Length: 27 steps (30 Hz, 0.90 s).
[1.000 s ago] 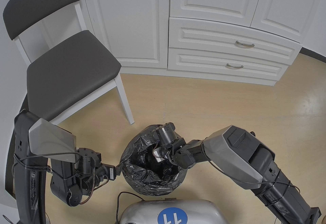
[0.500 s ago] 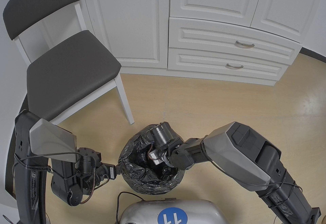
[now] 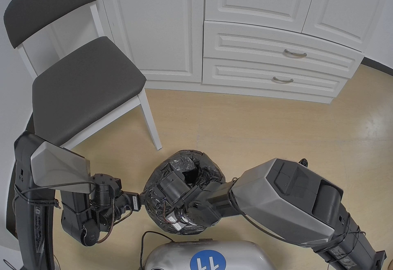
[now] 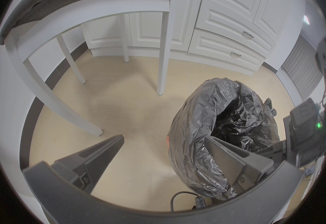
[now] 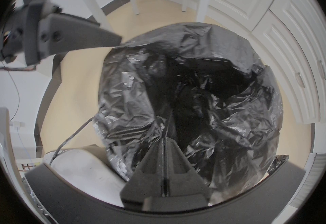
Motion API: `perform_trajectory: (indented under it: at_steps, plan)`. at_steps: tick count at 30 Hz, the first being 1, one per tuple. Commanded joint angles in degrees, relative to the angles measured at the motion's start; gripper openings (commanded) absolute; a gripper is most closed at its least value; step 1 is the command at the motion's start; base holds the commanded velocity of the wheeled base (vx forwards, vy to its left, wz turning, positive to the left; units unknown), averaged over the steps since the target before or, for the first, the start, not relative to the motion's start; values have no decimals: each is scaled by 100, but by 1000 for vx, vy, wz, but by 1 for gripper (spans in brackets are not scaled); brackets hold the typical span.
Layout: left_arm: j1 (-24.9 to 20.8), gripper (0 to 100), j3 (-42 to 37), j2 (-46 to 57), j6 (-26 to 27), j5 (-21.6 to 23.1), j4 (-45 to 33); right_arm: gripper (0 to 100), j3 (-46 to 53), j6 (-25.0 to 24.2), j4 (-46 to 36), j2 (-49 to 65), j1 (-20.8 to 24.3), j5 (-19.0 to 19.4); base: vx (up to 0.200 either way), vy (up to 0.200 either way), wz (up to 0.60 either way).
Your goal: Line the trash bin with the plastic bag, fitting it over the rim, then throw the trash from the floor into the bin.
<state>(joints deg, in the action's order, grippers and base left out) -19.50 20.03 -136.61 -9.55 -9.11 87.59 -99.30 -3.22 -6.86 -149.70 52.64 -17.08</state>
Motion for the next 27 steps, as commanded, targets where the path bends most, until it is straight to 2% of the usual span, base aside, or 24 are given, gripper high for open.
perform_trajectory:
  at_steps: [1, 13, 18, 21, 27]
  plan:
    - [-1, 100, -8, 73, -3, -3, 4, 0, 157, -21, -8, 90, 177, 73, 0, 0, 0]
    - [-9, 100, -43, 117, -3, -3, 4, 0, 245, -100, -8, 73, 563, 196, 0, 0, 0]
    - [-18, 100, -52, 143, -3, 5, 4, 0, 245, -109, 1, 99, 546, 196, 0, 0, 0]
    - [-18, 100, -52, 161, -3, 5, 4, 0, 280, -144, 10, 178, 379, 126, 0, 0, 0]
    - [-53, 100, -157, 249, 5, 14, 4, 0, 676, -425, 54, 899, 256, 117, 0, 0, 0]
